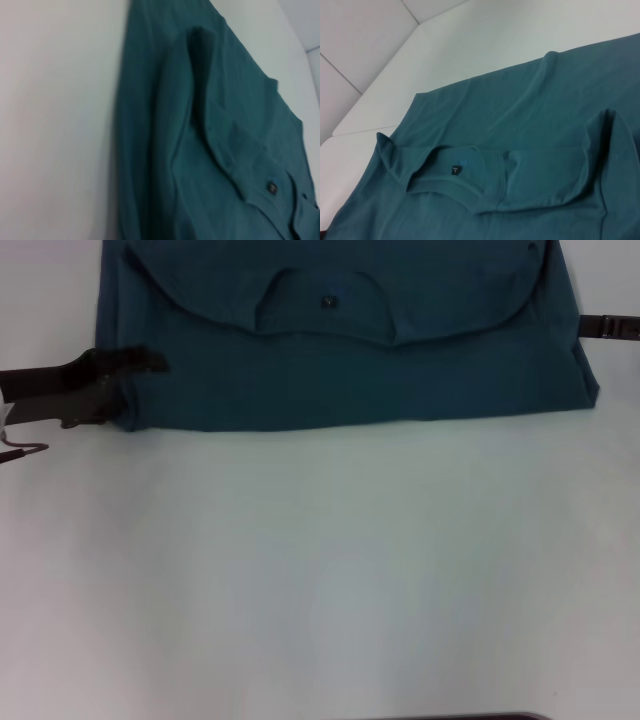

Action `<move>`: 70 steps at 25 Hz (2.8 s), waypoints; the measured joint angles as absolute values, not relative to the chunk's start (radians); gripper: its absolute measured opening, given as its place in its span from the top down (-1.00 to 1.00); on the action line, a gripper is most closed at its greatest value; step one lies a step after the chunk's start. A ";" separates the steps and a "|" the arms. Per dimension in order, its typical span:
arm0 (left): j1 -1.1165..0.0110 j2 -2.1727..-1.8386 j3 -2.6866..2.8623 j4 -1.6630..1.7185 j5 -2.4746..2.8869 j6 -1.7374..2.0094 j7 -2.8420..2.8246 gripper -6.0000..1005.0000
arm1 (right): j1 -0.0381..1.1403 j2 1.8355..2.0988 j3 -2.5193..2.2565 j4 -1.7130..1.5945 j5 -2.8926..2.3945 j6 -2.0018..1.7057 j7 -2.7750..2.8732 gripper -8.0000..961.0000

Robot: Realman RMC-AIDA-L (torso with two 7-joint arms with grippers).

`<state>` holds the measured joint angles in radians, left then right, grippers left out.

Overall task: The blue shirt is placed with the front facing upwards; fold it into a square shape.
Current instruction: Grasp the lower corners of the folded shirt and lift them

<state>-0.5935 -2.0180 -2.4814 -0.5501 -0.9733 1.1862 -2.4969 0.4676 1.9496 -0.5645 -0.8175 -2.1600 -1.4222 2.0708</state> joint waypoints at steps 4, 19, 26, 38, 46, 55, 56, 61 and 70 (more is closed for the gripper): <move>-0.611 -2.020 -2.479 -0.548 -0.967 1.196 -2.494 -0.86 | 0.468 1.950 -0.566 -0.818 -2.160 -1.424 2.070 -0.91; -0.619 -2.030 -2.477 -0.550 -0.964 1.178 -2.500 -0.85 | 0.469 1.950 -0.567 -0.818 -2.159 -1.429 2.063 -0.89; -0.631 -2.030 -2.425 -0.576 -0.954 1.184 -2.521 -0.84 | 0.469 1.950 -0.564 -0.818 -2.157 -1.431 2.062 -0.88; -0.640 -2.031 -2.391 -0.586 -0.929 1.155 -2.567 0.12 | 0.472 1.950 -0.566 -0.818 -2.160 -1.432 2.062 -0.86; -0.640 -2.029 -2.385 -0.588 -0.927 1.151 -2.572 0.47 | 0.473 1.950 -0.561 -0.818 -2.162 -1.431 2.066 -0.85; -0.633 -2.028 -2.376 -0.613 -0.925 1.165 -2.573 0.94 | 0.472 1.950 -0.566 -0.818 -2.163 -1.431 2.072 -0.84; -0.630 -2.027 -2.376 -0.619 -0.925 1.173 -2.574 0.97 | 0.472 1.950 -0.566 -0.818 -2.163 -1.431 2.073 -0.83; -0.609 -2.021 -2.376 -0.665 -0.925 1.232 -2.579 0.99 | 0.475 1.937 -0.581 -0.820 -2.177 -1.452 2.129 -0.83; -0.589 -2.008 -2.379 -0.722 -0.877 1.284 -2.576 0.99 | 0.504 1.866 -0.594 -0.833 -2.290 -1.532 2.300 -0.81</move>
<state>-0.5895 -2.0082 -2.3786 -0.7215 -0.8770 1.2839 -2.5762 0.5041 1.8662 -0.5941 -0.8326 -2.2902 -1.5319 2.3000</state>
